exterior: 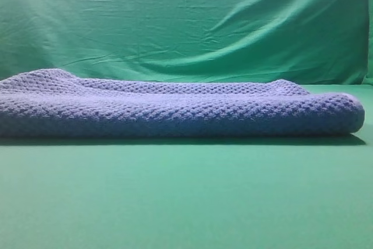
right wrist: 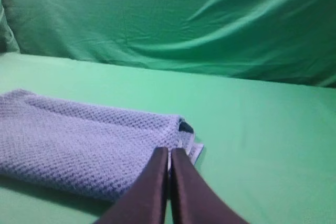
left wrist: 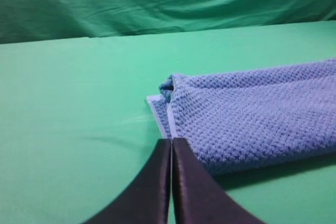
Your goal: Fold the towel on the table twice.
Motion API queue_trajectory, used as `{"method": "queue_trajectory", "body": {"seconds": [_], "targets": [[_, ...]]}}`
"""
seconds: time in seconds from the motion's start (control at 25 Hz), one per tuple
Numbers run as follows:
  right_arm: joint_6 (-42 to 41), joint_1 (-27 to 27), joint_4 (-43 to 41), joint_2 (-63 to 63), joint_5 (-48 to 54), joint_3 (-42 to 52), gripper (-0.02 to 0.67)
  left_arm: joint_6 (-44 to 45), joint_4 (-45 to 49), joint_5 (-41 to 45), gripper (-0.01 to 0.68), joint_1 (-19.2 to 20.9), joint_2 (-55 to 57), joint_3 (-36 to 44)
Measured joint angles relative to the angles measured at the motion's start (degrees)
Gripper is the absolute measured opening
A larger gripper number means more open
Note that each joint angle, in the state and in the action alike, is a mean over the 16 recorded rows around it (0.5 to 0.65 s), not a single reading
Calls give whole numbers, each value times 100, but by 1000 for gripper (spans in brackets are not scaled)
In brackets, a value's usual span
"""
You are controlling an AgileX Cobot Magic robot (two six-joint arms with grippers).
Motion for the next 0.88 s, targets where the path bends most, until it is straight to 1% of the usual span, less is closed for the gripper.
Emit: {"method": "queue_trajectory", "body": {"seconds": [0.32,0.88], "targets": [[92,0,-125,0,201,195,0,0,-11,132,0,0,0,230],[215,0,-208,0,956,242,0,0,-15,194,0,0,0,242]]}}
